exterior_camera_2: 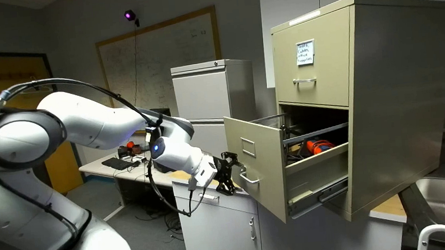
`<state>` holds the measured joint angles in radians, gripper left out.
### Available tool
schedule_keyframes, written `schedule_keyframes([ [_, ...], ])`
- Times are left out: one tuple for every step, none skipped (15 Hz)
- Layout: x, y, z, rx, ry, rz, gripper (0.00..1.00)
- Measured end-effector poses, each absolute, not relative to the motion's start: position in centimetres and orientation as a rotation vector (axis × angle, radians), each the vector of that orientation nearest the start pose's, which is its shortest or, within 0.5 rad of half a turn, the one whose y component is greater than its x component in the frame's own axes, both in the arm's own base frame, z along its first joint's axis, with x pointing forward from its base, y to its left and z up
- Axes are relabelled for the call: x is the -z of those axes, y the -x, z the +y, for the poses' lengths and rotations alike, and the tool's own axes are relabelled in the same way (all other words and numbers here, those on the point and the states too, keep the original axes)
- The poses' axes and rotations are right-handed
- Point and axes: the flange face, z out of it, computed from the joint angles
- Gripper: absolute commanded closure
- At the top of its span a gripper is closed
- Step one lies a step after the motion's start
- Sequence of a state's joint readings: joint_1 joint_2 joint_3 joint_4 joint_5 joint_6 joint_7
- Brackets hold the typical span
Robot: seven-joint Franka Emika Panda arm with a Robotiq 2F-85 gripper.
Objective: Pull out the bottom drawer on the beige filing cabinet
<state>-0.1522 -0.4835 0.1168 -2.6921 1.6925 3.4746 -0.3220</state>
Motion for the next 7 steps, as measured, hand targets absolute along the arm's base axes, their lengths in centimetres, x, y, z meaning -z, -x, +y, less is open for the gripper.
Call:
schedule_keyframes([
  [-44.7, -32.8, -12.1, 1.326, 1.838, 1.805, 0.00],
  [-45.4, -32.8, -11.6, 1.374, 1.833, 1.794, 0.00],
  [-46.3, -32.7, -11.0, 1.427, 1.826, 1.784, 0.00],
  [-47.0, -32.6, -10.3, 1.480, 1.822, 1.771, 0.00],
  [-47.4, -32.5, -9.4, 1.517, 1.819, 1.763, 0.00],
  [-47.1, -32.7, -8.0, 1.525, 1.827, 1.749, 0.00],
  [-46.4, -33.1, -6.0, 1.511, 1.848, 1.728, 0.00],
])
